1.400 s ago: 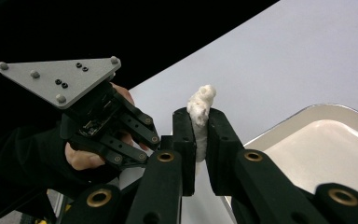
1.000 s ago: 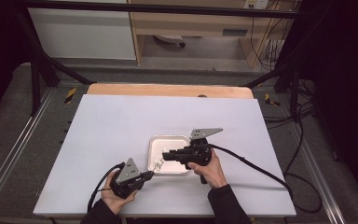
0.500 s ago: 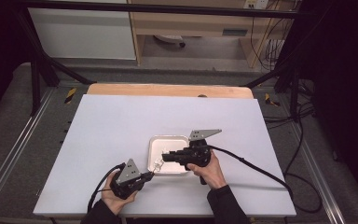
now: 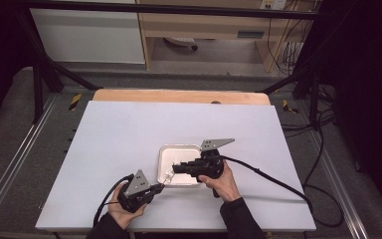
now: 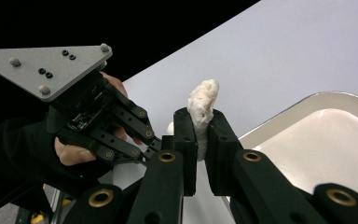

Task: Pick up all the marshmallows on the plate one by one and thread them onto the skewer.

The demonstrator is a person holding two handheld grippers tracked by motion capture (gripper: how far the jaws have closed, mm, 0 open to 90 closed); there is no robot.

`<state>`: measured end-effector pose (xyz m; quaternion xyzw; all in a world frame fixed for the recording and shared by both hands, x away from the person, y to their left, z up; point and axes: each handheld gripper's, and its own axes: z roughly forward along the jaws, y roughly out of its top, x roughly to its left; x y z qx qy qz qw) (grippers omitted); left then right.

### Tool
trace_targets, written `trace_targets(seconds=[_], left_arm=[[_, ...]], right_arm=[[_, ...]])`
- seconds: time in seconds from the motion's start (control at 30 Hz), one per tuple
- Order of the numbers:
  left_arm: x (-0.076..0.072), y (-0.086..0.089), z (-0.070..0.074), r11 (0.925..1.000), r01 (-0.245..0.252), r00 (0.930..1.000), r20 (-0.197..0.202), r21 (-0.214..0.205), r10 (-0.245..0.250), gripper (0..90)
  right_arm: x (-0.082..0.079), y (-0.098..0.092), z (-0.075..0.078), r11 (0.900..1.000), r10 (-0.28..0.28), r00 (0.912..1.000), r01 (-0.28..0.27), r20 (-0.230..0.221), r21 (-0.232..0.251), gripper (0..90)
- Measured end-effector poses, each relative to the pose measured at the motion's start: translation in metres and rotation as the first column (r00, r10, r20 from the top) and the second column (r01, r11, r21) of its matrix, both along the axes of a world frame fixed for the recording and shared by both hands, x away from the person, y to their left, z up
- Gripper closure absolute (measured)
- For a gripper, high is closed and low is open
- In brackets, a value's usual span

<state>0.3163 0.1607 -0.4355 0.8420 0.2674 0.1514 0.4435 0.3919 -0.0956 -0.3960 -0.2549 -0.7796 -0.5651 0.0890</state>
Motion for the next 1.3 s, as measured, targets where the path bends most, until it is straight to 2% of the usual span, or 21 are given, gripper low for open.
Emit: trace_targets(seconds=[0.17, 0.2, 0.23, 0.27, 0.3, 0.33, 0.4, 0.5, 0.57, 0.67, 0.7, 0.73, 0.83, 0.93, 1.0, 1.03, 1.1, 1.23, 1.3], left_arm=[[0.000, -0.001, 0.000, 1.0000, 0.005, 1.0000, 0.002, 0.000, -0.005, 89.5], [-0.001, 0.000, 0.002, 0.9996, 0.009, 0.9998, 0.016, -0.026, -0.008, 89.5], [-0.001, -0.001, 0.007, 0.9981, 0.018, 0.9995, 0.028, -0.058, -0.017, 89.5], [-0.002, -0.005, 0.011, 0.9998, 0.006, 0.9983, 0.059, -0.019, -0.005, 89.5], [-0.002, -0.006, 0.009, 0.9996, -0.003, 0.9978, 0.067, -0.028, 0.005, 89.5], [0.001, -0.002, 0.007, 0.9970, 0.001, 0.9997, 0.026, -0.077, 0.001, 89.5], [0.000, -0.002, 0.009, 0.9973, 0.005, 0.9991, 0.042, -0.074, -0.002, 89.5], [0.001, -0.002, 0.010, 0.9957, 0.001, 0.9995, 0.030, -0.093, 0.002, 89.4], [0.000, -0.003, 0.008, 0.9974, -0.005, 0.9997, 0.023, -0.072, 0.007, 89.4], [0.002, 0.001, 0.006, 0.9972, -0.010, 0.9999, 0.007, -0.074, 0.010, 89.3], [0.002, 0.001, 0.006, 0.9971, -0.020, 0.9998, 0.003, -0.073, 0.020, 89.3], [0.003, 0.001, 0.005, 0.9968, -0.018, 0.9998, 0.000, -0.078, 0.018, 89.3], [0.003, -0.001, 0.006, 0.9970, -0.016, 0.9999, 0.006, -0.076, 0.016, 89.2], [0.002, -0.001, 0.005, 0.9955, -0.030, 0.9994, 0.012, -0.090, 0.031, 89.2], [0.002, 0.002, 0.007, 0.9926, -0.038, 0.9989, 0.022, -0.116, 0.041, 89.3], [0.002, 0.004, 0.009, 0.9920, -0.040, 0.9987, 0.025, -0.120, 0.043, 89.3], [0.002, 0.006, 0.010, 0.9906, -0.044, 0.9986, 0.025, -0.130, 0.048, 89.3], [0.003, 0.008, 0.009, 0.9899, -0.052, 0.9983, 0.020, -0.132, 0.056, 89.3], [0.004, 0.009, 0.010, 0.9897, -0.057, 0.9981, 0.017, -0.131, 0.059, 89.3]], right_arm=[[0.000, 0.001, -0.002, 1.0000, 0.008, 1.0000, -0.008, -0.004, -0.004, 85.0], [0.000, 0.002, -0.003, 1.0000, 0.008, 0.9999, -0.008, -0.007, -0.003, 85.0], [0.000, 0.004, -0.006, 0.9994, 0.029, 0.9994, -0.030, -0.019, -0.018, 84.7], [-0.002, 0.010, -0.011, 0.9972, 0.062, 0.9974, -0.064, -0.037, -0.038, 84.6], [-0.005, 0.015, -0.016, 0.9972, 0.064, 0.9976, -0.065, -0.026, -0.036, 84.5], [-0.004, 0.016, -0.016, 0.9979, 0.057, 0.9982, -0.058, -0.019, -0.029, 84.1], [-0.003, 0.015, -0.014, 0.9981, 0.057, 0.9982, -0.057, -0.016, -0.024, 83.1], [-0.004, 0.013, -0.009, 0.9991, 0.037, 0.9993, -0.037, -0.004, -0.019, 80.9], [-0.005, 0.011, -0.007, 0.9995, 0.014, 0.9996, -0.014, 0.024, -0.029, 78.7], [-0.005, 0.005, 0.000, 0.9993, -0.034, 0.9979, 0.034, 0.055, -0.014, 74.7], [-0.005, 0.003, 0.002, 0.9990, -0.043, 0.9972, 0.044, 0.061, -0.010, 56.9], [-0.005, 0.002, 0.005, 0.9985, -0.054, 0.9966, 0.054, 0.063, -0.007, 56.9], [-0.007, -0.001, 0.008, 0.9971, -0.056, 0.9942, 0.060, 0.092, -0.047, 52.1], [-0.009, -0.001, 0.007, 0.9956, -0.062, 0.9928, 0.068, 0.103, -0.064, 42.0], [-0.010, 0.000, 0.006, 0.9933, -0.085, 0.9907, 0.092, 0.106, -0.070, 29.4], [-0.010, 0.001, 0.004, 0.9907, -0.096, 0.9896, 0.105, 0.107, -0.086, 29.0], [-0.008, 0.000, 0.000, 0.9901, -0.103, 0.9907, 0.110, 0.089, -0.086, 28.5], [-0.007, -0.003, -0.004, 0.9867, -0.123, 0.9865, 0.133, 0.109, -0.093, 20.8], [-0.007, -0.006, -0.004, 0.9816, -0.143, 0.9809, 0.158, 0.132, -0.108, 14.7]])
